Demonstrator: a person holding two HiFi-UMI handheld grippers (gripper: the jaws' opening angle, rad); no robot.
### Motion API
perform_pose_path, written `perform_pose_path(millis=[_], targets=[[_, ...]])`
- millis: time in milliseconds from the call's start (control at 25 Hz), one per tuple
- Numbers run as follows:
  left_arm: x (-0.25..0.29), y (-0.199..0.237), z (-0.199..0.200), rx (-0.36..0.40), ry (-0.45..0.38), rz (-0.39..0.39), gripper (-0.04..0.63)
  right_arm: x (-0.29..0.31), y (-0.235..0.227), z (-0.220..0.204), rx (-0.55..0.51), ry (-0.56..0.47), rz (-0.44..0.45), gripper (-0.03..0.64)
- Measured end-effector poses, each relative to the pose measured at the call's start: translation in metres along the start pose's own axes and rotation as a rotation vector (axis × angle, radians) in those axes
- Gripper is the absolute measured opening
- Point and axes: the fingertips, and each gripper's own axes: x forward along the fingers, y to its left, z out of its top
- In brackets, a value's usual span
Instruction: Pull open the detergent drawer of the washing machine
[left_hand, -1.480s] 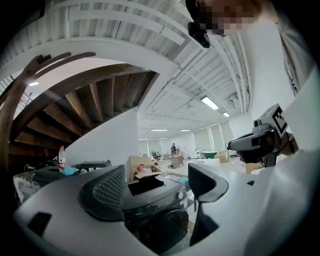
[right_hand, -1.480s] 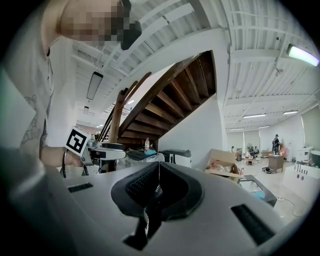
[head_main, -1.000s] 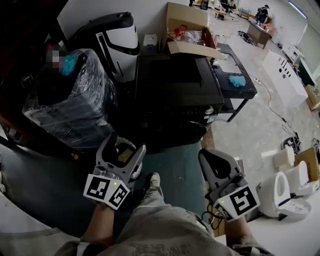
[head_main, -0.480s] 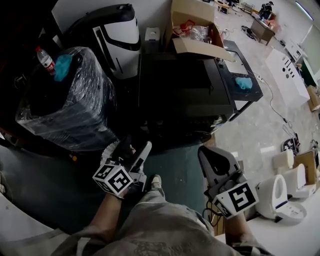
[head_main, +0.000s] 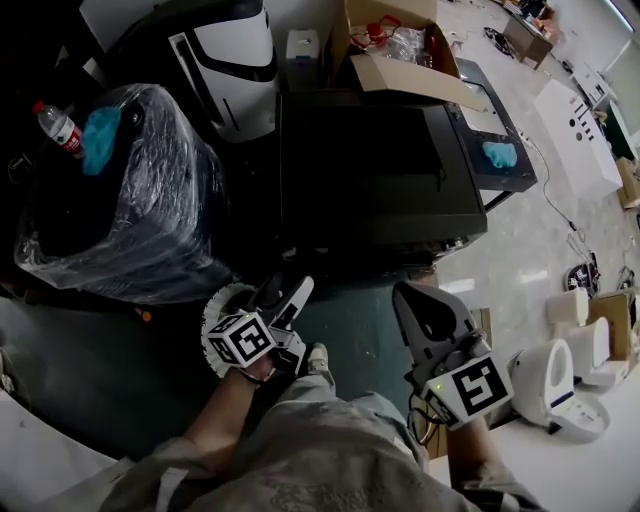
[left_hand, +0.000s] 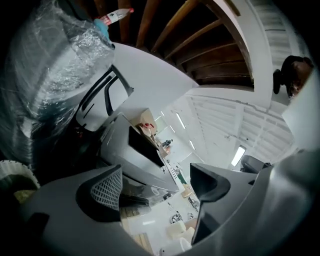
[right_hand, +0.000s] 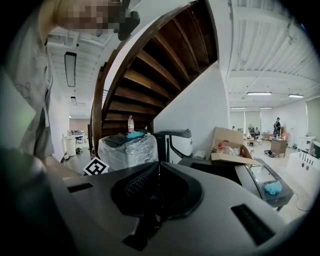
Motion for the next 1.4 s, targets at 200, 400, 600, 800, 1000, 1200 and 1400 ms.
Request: perform_pose_path(millis=[200, 400, 600, 800, 1000, 1200, 1400], targets=[[0.022, 0.035, -0.011, -0.070, 0.040, 0.009, 0.419, 0.030, -0.009, -0.013, 0.005, 0.030, -0.019, 0.031], [0.037, 0.063, -0.025, -0.173, 0.034, 0.016, 0.419, 0.049, -0.016, -0.031, 0.033, 0.079, -0.032, 0.031], [0.053, 0.084, -0.048, -0.221, 0.050, 0.010, 0.433, 0.062, -0.022, -0.051, 0.046, 0.088, 0.001, 0.031], [0.072, 0.100, -0.058, -0.264, 0.019, 0.005, 0.437, 0.074, -0.035, -0.072, 0.055, 0.108, 0.024, 0.031], [0.088, 0.118, -0.068, -0.344, -0.033, 0.010, 0.445, 0.085, -0.047, -0.090, 0.057, 0.127, 0.051, 0.031], [0.100, 0.129, -0.077, -0.404, -0.080, -0.003, 0.458, 0.093, -0.056, -0.104, 0.069, 0.132, 0.069, 0.031], [0.112, 0.133, -0.077, -0.465, -0.145, -0.041, 0.464, 0.099, -0.062, -0.119, 0.063, 0.158, 0.095, 0.031]])
